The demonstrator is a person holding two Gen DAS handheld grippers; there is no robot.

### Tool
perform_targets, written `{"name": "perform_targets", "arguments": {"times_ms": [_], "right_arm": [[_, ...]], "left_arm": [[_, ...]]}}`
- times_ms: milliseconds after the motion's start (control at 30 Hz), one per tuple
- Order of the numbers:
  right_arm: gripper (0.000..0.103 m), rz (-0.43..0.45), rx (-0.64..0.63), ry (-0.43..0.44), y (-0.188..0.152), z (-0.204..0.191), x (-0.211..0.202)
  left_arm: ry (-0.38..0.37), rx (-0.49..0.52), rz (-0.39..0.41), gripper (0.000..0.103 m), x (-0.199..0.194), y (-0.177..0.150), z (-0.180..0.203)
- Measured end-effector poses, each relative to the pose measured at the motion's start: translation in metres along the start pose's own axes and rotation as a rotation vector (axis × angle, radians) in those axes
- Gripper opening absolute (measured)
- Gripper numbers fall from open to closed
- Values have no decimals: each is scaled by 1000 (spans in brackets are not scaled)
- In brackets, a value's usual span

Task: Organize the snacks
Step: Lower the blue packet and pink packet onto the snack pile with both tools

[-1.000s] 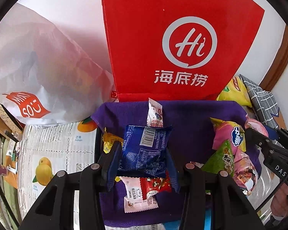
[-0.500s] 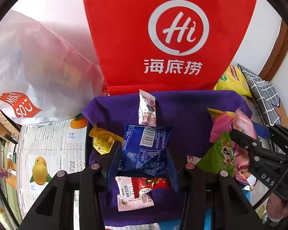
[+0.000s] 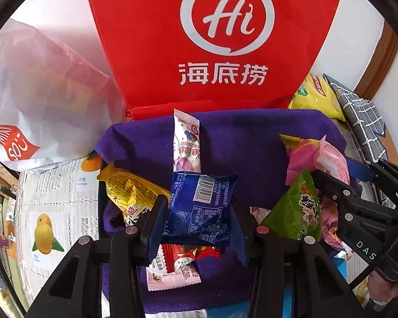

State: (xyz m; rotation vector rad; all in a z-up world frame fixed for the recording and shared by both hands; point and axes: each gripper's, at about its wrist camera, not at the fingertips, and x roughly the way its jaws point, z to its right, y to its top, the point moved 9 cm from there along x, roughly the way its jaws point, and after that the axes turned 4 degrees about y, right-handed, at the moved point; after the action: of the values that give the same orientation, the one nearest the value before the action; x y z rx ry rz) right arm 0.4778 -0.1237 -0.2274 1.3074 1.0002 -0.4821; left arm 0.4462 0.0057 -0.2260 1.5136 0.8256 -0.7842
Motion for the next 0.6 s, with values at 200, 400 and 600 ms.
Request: {"name": "perform_targets", "arguments": {"times_ms": [200, 400, 600], "right_arm": [[44, -4, -8, 1, -1, -1, 1], [44, -6, -12, 0, -1, -1, 1], [44, -6, -13, 1, -1, -1, 2]], "left_arm": [[-10, 2, -27, 43, 9, -3, 3], [5, 10, -60, 43, 20, -8, 6], [12, 17, -78, 43, 26, -10, 9]]}}
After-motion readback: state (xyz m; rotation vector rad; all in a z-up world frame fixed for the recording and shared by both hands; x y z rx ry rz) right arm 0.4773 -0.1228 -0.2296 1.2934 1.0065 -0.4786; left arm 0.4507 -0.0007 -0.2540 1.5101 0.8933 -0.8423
